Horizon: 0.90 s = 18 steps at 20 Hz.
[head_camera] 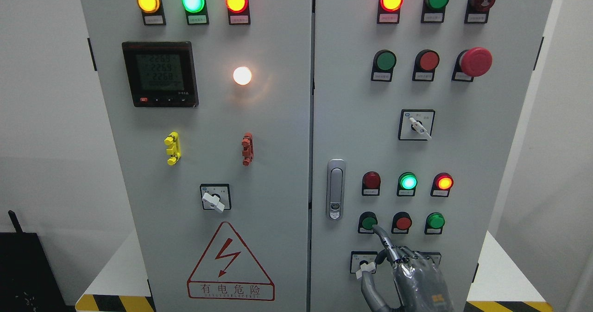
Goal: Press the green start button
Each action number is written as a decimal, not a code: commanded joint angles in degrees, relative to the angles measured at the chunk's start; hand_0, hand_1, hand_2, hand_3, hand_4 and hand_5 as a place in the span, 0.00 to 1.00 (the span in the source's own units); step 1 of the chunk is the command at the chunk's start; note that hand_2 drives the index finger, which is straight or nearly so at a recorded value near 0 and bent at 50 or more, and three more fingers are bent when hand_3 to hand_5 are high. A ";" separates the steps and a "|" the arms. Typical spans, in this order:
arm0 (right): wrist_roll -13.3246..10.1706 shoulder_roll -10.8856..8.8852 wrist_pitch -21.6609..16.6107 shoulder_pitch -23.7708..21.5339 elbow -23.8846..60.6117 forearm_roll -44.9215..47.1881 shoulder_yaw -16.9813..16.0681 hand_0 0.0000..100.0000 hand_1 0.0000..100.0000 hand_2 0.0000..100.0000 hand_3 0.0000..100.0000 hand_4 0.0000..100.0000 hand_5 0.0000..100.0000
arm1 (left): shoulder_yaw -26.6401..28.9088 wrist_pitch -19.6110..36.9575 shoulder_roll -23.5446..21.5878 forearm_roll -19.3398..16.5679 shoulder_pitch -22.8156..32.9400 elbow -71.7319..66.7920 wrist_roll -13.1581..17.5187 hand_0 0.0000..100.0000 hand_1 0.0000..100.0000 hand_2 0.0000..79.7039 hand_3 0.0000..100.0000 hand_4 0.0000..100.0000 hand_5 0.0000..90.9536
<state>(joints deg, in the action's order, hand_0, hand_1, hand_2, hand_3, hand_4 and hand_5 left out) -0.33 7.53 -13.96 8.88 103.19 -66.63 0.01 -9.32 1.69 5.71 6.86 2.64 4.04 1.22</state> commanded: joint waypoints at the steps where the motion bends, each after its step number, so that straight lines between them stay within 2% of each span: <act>1: 0.16 0.03 -0.02 1.31 -3.87 -0.08 -1.33 0.69 0.39 0.00 0.56 0.58 0.48 | 0.00 -0.02 0.00 0.00 0.00 0.00 0.01 0.12 0.56 0.00 0.00 0.00 0.00; 18: 0.24 0.12 -0.02 3.69 -7.13 -0.08 -1.41 0.71 0.40 0.00 0.56 0.58 0.48 | 0.00 -0.02 0.00 0.00 0.00 0.00 0.01 0.12 0.56 0.00 0.00 0.00 0.00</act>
<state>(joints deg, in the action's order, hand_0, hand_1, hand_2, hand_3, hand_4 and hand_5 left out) -0.17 7.58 -14.17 12.13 98.11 -66.72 0.01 -9.32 1.70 5.71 6.85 2.64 4.04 1.22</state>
